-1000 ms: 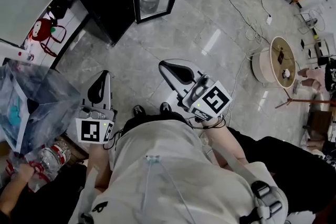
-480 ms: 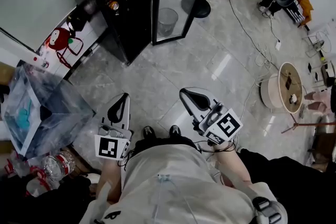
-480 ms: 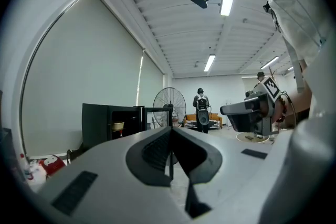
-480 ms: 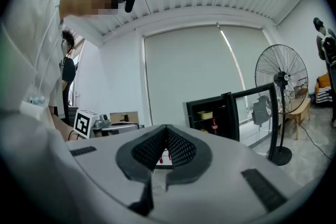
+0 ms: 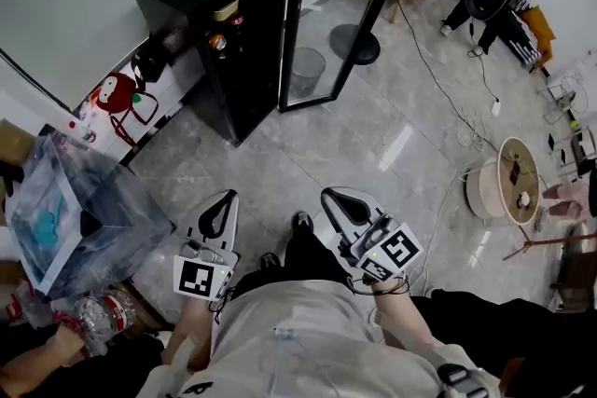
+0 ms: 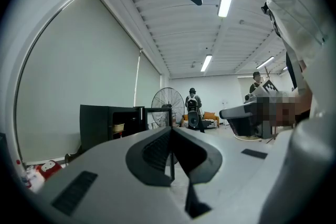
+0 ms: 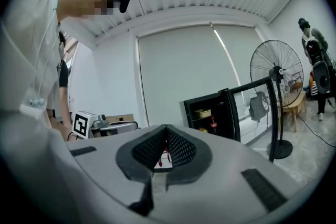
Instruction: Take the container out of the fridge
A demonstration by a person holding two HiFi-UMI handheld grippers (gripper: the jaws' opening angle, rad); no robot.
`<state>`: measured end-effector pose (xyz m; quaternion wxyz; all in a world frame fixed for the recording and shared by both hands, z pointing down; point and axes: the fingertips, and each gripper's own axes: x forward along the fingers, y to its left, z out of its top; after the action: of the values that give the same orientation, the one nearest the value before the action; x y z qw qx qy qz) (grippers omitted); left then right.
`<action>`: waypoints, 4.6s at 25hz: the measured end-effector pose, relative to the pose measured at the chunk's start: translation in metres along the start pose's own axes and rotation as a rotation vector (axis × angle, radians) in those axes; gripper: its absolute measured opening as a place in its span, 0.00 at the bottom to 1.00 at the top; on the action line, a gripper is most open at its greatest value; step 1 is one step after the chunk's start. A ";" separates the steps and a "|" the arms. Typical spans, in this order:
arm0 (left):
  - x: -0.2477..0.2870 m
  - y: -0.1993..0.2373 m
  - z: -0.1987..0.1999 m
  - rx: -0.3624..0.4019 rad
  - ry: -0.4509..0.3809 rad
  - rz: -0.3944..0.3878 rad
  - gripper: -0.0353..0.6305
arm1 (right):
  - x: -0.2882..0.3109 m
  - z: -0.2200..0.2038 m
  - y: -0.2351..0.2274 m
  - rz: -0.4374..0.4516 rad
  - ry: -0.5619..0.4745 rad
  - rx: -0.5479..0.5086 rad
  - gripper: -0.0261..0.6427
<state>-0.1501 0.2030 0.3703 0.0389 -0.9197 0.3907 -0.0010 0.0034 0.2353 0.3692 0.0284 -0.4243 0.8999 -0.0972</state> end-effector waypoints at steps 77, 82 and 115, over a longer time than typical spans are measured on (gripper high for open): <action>0.318 0.238 -0.033 -0.022 0.177 0.167 0.07 | 0.534 -0.016 -0.301 0.359 0.444 -1.173 0.44; 0.318 0.245 -0.039 -0.037 0.183 0.174 0.07 | 0.550 -0.021 -0.301 0.405 0.475 -1.158 0.44; 0.334 0.262 -0.040 -0.041 0.138 0.160 0.07 | 0.486 -0.035 -0.294 0.526 0.682 -1.268 0.09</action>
<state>-0.1082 -0.2212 0.3816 -0.0071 -0.8838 0.4648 -0.0530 -0.0882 -0.3161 0.4771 -0.4776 -0.0779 0.8138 0.3218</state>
